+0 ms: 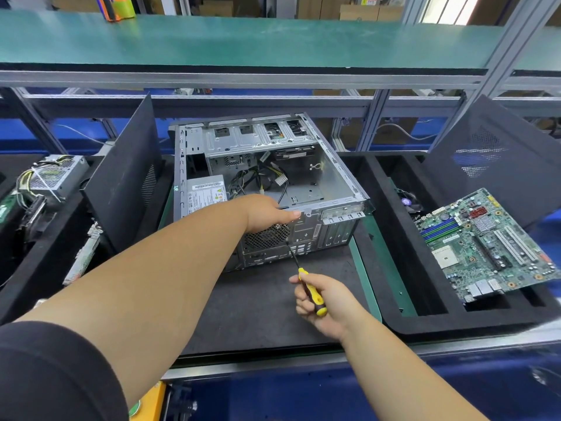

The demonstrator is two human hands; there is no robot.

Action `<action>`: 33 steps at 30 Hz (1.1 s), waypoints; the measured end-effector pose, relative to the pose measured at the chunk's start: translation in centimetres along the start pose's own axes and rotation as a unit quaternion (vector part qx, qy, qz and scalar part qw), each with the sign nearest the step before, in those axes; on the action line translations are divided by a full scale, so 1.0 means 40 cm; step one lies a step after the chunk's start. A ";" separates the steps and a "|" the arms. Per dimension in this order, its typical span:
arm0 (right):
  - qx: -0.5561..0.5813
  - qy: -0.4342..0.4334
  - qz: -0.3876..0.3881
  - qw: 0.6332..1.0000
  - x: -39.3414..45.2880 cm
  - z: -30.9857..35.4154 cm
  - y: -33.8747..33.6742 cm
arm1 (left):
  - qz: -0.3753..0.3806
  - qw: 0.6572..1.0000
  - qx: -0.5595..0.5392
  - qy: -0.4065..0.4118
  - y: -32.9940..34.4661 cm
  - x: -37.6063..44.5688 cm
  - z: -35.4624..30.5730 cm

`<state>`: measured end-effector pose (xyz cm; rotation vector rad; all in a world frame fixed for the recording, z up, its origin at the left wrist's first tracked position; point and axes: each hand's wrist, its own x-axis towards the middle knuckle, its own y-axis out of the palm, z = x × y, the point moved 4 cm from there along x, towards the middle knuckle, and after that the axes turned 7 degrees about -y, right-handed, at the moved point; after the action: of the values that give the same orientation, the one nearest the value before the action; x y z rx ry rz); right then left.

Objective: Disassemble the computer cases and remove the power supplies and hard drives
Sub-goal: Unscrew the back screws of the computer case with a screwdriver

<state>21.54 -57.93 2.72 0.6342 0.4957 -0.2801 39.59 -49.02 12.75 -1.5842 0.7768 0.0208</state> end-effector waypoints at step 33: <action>-0.162 0.041 -0.109 0.980 0.003 0.015 0.016 | 0.000 1.000 0.002 0.003 -0.006 -0.011 -0.008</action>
<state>22.11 -57.83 3.37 0.2747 0.6762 -0.3723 39.24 -49.10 13.22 -1.5805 0.7802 0.0143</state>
